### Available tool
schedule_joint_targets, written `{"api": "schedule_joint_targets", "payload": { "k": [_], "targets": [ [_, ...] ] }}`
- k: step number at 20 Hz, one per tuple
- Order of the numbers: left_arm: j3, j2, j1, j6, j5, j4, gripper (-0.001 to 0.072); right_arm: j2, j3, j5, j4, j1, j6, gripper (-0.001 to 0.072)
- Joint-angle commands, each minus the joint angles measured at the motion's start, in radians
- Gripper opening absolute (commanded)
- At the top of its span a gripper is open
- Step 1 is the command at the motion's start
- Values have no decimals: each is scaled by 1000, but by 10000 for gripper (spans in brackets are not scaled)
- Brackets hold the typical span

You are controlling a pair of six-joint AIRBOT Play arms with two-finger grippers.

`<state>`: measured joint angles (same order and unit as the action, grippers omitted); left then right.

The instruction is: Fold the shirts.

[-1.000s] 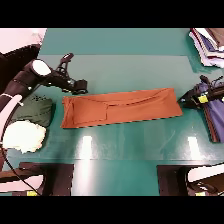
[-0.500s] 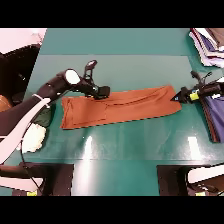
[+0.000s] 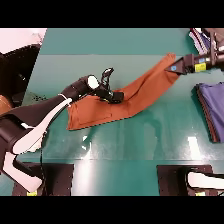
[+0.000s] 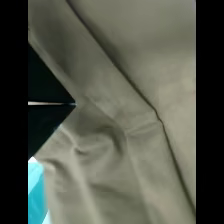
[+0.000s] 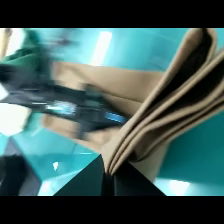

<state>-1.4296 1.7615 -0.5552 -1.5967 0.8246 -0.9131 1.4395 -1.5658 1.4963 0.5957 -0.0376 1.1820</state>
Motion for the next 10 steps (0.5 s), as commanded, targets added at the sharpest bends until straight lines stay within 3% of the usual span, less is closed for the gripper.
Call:
{"api": "schedule_joint_targets", "payload": {
  "k": [1, 7, 10],
  "targets": [
    [-14, 25, -8, 9, -3, 28, 26, -20, -93, -35, -56, -131, 34, 14],
    [-17, 25, -5, 43, -11, 50, 26, -14, -126, -106, -54, -294, 34, 15],
    [-40, -21, 56, 41, 50, -4, 26, 20, -126, -135, -55, -371, 33, 15]
  ]
}}
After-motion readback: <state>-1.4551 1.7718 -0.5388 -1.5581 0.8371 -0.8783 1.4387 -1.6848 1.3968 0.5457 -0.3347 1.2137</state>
